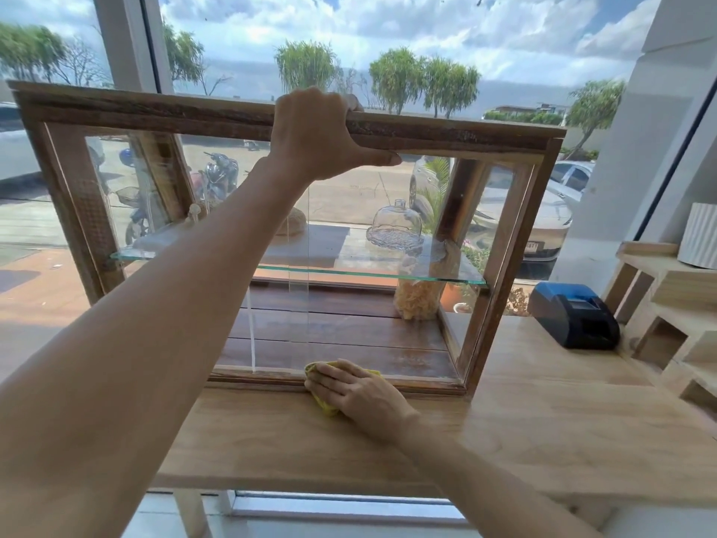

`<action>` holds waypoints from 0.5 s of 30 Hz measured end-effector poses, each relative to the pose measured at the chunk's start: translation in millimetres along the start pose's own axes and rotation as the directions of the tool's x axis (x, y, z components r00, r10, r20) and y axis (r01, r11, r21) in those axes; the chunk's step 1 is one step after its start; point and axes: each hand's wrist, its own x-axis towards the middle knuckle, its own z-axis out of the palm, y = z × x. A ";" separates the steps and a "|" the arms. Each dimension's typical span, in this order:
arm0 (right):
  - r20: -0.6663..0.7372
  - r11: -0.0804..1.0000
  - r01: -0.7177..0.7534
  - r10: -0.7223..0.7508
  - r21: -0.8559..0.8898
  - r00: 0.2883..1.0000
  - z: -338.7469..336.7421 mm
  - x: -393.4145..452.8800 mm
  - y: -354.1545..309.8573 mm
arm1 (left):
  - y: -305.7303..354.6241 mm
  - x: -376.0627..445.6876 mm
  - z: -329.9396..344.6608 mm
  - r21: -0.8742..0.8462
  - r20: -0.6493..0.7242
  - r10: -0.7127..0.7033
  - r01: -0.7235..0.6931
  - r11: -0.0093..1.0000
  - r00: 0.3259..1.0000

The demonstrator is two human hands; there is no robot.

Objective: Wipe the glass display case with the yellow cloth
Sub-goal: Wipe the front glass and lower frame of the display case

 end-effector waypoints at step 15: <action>0.057 0.985 -0.170 0.171 -0.028 0.984 -0.6 -88.1 35.1 | 0.6 -1.4 -0.8 0.006 -0.013 -0.008 0.008 1.000 1.000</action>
